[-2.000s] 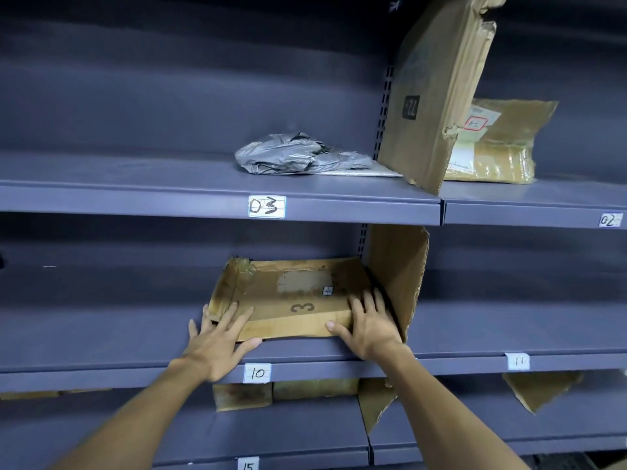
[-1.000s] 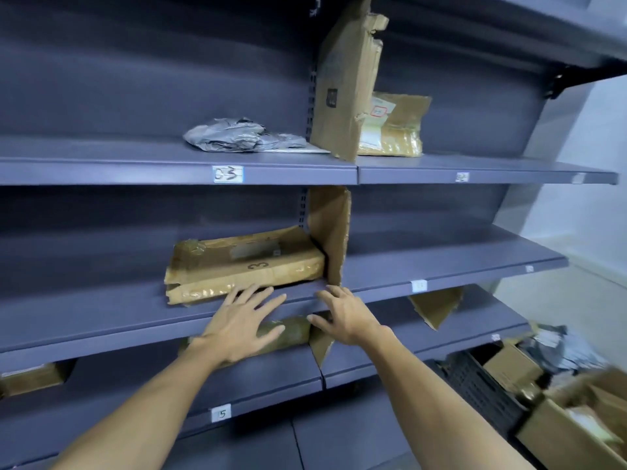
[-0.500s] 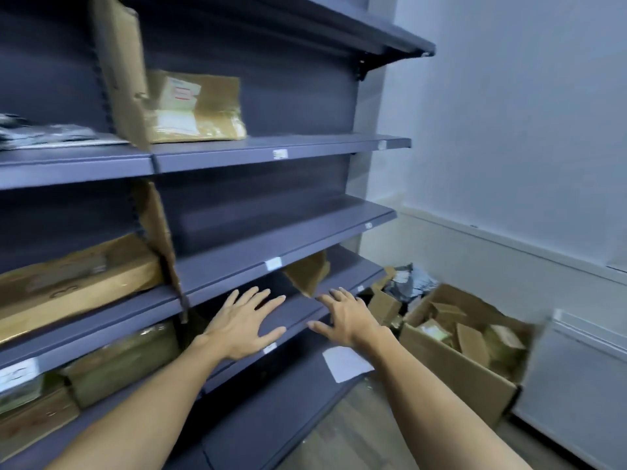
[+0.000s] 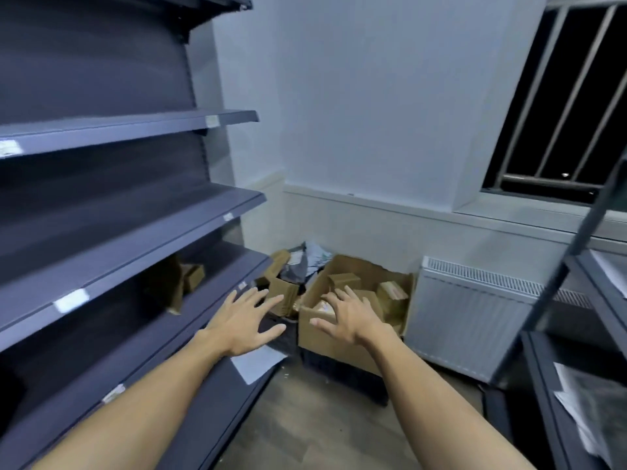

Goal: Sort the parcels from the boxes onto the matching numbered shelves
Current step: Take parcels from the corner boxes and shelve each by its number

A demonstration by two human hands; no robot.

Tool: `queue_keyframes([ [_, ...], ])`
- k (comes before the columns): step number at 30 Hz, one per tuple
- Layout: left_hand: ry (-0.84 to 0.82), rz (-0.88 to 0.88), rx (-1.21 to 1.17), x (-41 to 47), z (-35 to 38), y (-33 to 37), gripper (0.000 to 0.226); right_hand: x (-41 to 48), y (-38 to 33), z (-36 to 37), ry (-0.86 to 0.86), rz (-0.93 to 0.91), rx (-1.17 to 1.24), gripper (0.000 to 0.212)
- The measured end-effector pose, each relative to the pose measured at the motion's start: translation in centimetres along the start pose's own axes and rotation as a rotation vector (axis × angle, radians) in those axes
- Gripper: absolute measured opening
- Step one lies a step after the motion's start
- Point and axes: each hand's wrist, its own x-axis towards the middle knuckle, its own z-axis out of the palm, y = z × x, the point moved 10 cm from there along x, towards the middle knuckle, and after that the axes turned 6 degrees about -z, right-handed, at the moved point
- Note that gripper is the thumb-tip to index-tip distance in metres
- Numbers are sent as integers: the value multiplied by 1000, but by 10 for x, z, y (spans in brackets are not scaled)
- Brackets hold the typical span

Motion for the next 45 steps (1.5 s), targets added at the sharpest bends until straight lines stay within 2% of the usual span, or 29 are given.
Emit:
queue_keyframes([
  [6, -69, 115, 13, 70, 23, 50, 108, 8, 88, 15, -16, 127, 67, 76],
  [13, -78, 206, 20, 178, 54, 81, 99, 51, 179, 30, -49, 249, 58, 75],
  [18, -98, 248, -2, 272, 76, 73, 96, 113, 229, 28, -75, 315, 70, 73],
  [21, -113, 253, -8, 327, 83, 63, 84, 158, 253, 19, -84, 345, 64, 73],
  [24, -115, 270, -9, 376, 90, 55, 88, 198, 274, 10, -45, 368, 68, 70],
  [27, -158, 274, -20, 416, 108, 51, 76, 227, 290, 15, -60, 375, 87, 69],
  [32, -186, 307, -44, 475, 135, 57, 86, 271, 325, 39, -116, 400, 135, 71],
  [35, -218, 308, -53, 507, 155, 66, 82, 297, 349, 64, -173, 409, 168, 72],
  [39, -232, 273, -56, 549, 182, 80, 95, 337, 386, 96, -224, 397, 221, 69],
  [45, -301, 242, -12, 605, 232, 100, 75, 392, 434, 142, -261, 385, 313, 66],
])
